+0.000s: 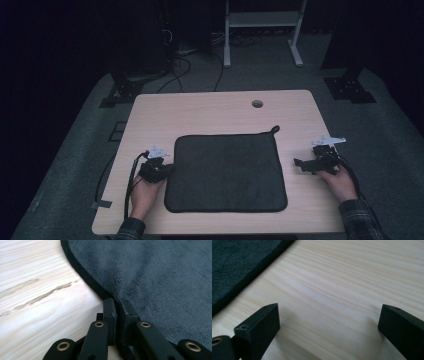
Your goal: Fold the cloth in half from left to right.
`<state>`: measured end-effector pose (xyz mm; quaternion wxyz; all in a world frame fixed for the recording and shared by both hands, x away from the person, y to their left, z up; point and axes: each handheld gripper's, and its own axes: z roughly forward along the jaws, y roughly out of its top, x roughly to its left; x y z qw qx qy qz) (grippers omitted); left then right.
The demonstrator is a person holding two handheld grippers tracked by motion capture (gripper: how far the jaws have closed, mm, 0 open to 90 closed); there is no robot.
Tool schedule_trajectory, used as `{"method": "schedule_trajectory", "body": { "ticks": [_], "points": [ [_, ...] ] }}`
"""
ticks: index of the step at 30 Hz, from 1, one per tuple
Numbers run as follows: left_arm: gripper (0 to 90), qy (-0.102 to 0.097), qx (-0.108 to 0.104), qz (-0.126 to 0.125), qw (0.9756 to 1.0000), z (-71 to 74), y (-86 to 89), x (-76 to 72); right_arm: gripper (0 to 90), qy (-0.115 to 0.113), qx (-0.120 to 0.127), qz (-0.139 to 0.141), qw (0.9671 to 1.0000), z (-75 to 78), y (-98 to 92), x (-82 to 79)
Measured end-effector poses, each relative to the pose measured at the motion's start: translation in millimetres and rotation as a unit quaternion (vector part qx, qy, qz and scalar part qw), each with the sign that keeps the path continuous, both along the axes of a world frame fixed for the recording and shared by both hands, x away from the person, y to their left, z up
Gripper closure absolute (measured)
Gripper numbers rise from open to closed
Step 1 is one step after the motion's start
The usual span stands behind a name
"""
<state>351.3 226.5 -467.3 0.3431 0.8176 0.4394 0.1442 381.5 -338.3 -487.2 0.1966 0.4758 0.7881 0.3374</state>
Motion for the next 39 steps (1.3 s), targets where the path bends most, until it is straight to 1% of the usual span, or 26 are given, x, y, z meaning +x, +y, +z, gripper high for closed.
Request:
{"method": "schedule_trajectory", "body": {
  "ticks": [2,3,5,6,8,11,13,15,17,18,22,25,29,32,34,36,37,39],
  "points": [
    [84.2,0.0,0.001,0.007,1.0,1.8,6.0,-0.2,3.0,0.0,0.0,0.001,1.0,0.0,-0.2,0.0],
    [84.2,0.0,-0.007,0.011,0.9999,3.1,9.5,-0.3,3.0,0.0,0.0,0.001,1.0,0.0,-0.2,-0.1],
    [84.2,-0.004,-0.025,0.01,0.9996,6.2,12.4,-1.3,3.0,0.0,0.0,0.001,1.0,0.0,-0.2,0.0],
    [84.2,-0.01,-0.036,0.007,0.9993,9.6,12.7,-2.3,3.0,0.0,0.0,0.001,1.0,0.0,-0.2,-0.1],
    [84.2,-0.022,-0.042,-0.001,0.9989,15.1,11.4,-3.4,3.0,0.0,0.0,0.001,1.0,0.0,-0.2,0.0],
    [84.1,-0.034,-0.071,-0.013,0.9969,23.2,7.2,-4.4,3.0,0.0,0.0,0.001,1.0,0.0,-0.2,0.0],
    [84.1,-0.04,-0.082,-0.024,0.9956,27.0,3.7,-4.4,3.0,0.0,0.0,0.001,1.0,0.0,-0.2,0.0],
    [84.0,-0.041,-0.102,-0.032,0.9935,29.3,-0.3,-4.1,3.0,0.0,0.0,0.001,1.0,0.0,-0.2,0.0],
    [83.9,-0.043,-0.112,-0.038,0.992,31.6,-4.6,-3.4,3.0,0.0,0.0,0.001,1.0,0.0,-0.2,0.0],
    [83.9,-0.044,-0.12,-0.046,0.9908,33.7,-9.1,-2.1,3.0,0.0,0.0,0.001,1.0,0.0,-0.2,0.0],
    [84.0,-0.045,-0.128,-0.059,0.989,36.8,-19.3,1.4,3.0,0.0,0.0,0.001,1.0,0.0,-0.2,0.0],
    [84.0,-0.041,-0.143,-0.071,0.9863,36.6,-27.4,4.1,3.0,0.0,0.0,0.001,1.0,0.0,-0.2,0.0],
    [84.0,-0.045,-0.141,-0.086,0.9853,38.8,-37.6,5.0,3.0,0.0,0.0,0.001,1.0,0.0,-0.2,0.0],
    [84.0,-0.041,-0.153,-0.099,0.9824,39.6,-44.0,6.7,3.0,0.0,0.0,0.001,1.0,0.0,-0.2,0.0],
    [84.0,-0.04,-0.157,-0.107,0.9809,40.1,-50.9,9.0,3.0,0.0,0.0,0.001,1.0,0.0,-0.2,0.0],
    [84.0,-0.038,-0.166,-0.113,0.9788,40.2,-56.9,10.8,3.0,0.0,0.0,0.001,1.0,-0.1,-0.2,0.0],
    [84.0,-0.035,-0.169,-0.117,0.9781,39.9,-61.3,12.3,3.0,0.0,0.0,0.001,1.0,0.0,-0.2,0.0],
    [84.0,-0.032,-0.168,-0.12,0.9778,39.7,-68.1,13.9,3.0,0.0,0.0,0.001,1.0,0.0,-0.2,0.0]
  ]
}}
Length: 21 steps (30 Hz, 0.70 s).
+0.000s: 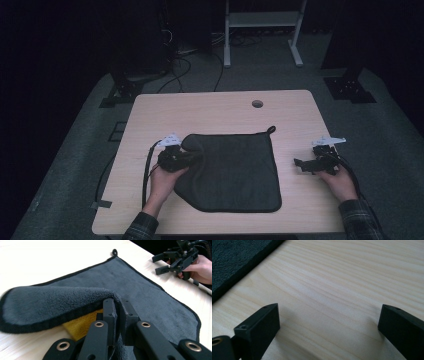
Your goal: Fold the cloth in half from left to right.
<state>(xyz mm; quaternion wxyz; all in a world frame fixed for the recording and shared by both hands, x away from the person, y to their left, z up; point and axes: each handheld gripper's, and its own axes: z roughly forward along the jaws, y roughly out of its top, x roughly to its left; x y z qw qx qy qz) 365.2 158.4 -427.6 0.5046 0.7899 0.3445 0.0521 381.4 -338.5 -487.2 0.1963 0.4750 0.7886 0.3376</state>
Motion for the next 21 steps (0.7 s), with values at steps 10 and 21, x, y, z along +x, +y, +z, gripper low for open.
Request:
{"method": "schedule_trajectory", "body": {
  "ticks": [10,21],
  "points": [
    [84.0,0.006,-0.005,-0.024,0.9997,-1.2,-32.3,9.2,2.9,0.0,0.0,0.0,1.0,0.0,0.0,0.0],
    [84.0,0.018,-0.012,-0.054,0.9983,-5.5,-65.1,17.7,2.9,0.0,0.0,0.0,1.0,0.0,0.0,0.1]
  ]
}}
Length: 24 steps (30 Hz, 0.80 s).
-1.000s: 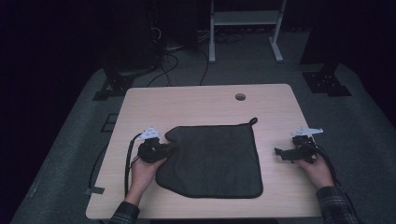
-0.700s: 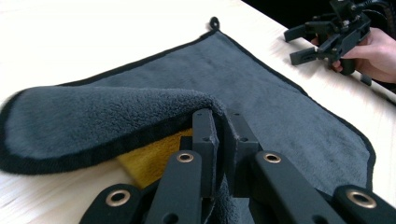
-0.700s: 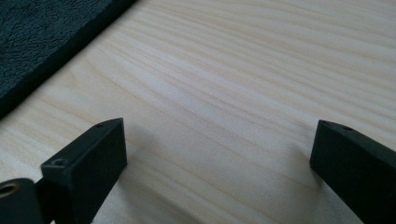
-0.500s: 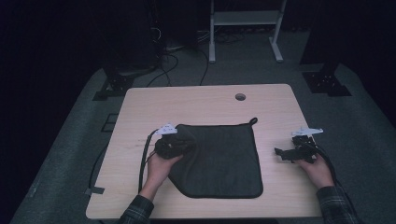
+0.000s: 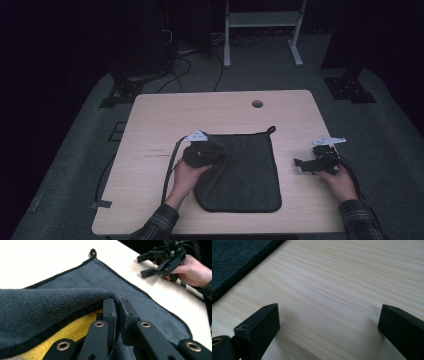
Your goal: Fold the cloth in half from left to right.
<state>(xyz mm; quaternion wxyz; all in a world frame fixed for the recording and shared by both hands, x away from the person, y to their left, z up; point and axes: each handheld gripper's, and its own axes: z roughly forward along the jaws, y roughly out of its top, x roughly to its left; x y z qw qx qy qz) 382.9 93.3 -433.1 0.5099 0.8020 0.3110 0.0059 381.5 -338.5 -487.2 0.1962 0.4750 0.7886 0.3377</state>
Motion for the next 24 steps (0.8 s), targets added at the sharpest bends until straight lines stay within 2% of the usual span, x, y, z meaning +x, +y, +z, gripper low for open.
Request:
{"method": "schedule_trajectory", "body": {
  "ticks": [14,24],
  "points": [
    [84.1,0.011,-0.005,-0.034,0.9994,-6.2,-37.4,8.1,2.9,0.0,0.0,0.0,1.0,0.0,0.0,0.0],
    [84.1,0.028,-0.006,-0.066,0.9974,-12.9,-73.5,17.0,2.9,0.0,0.0,0.0,1.0,0.0,0.0,0.0]
  ]
}}
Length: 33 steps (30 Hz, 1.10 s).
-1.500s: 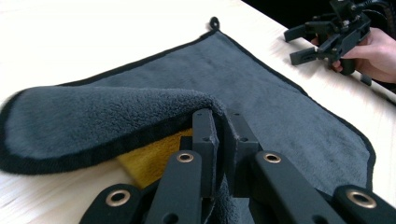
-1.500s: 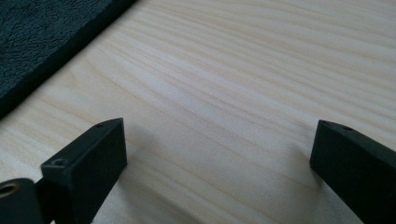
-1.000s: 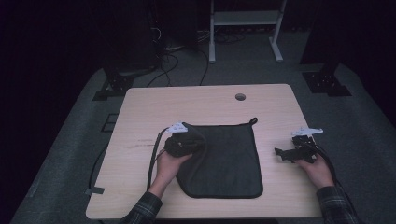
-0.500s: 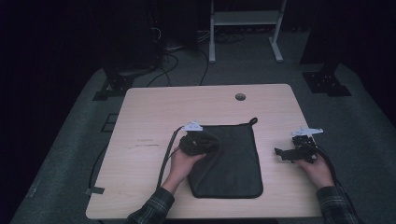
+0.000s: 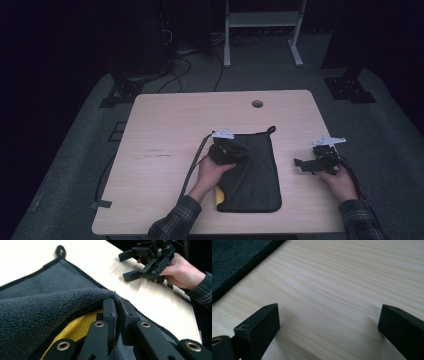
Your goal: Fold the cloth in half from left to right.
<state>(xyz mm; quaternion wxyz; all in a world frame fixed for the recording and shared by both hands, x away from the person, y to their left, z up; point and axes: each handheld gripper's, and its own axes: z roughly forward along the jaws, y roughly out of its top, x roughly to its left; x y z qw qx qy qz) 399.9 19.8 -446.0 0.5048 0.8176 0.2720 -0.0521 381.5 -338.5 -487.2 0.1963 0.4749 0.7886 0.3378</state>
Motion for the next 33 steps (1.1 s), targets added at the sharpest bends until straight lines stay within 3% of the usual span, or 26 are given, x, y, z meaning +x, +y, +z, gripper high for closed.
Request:
{"method": "schedule_trajectory", "body": {
  "ticks": [14,26,33],
  "points": [
    [84.1,0.023,0.025,-0.031,0.9989,-10.5,-43.3,9.1,2.9,0.0,0.0,0.003,1.0,0.0,-0.4,0.4],
    [82.8,0.014,0.08,-0.037,0.996,-22.7,-75.6,14.9,2.9,0.0,-0.001,0.004,1.0,0.0,-0.6,0.4],
    [65.2,-0.01,0.057,-0.03,0.9979,-7.5,-70.3,11.5,2.9,0.001,0.0,0.005,1.0,0.1,-0.7,0.3]
  ]
}}
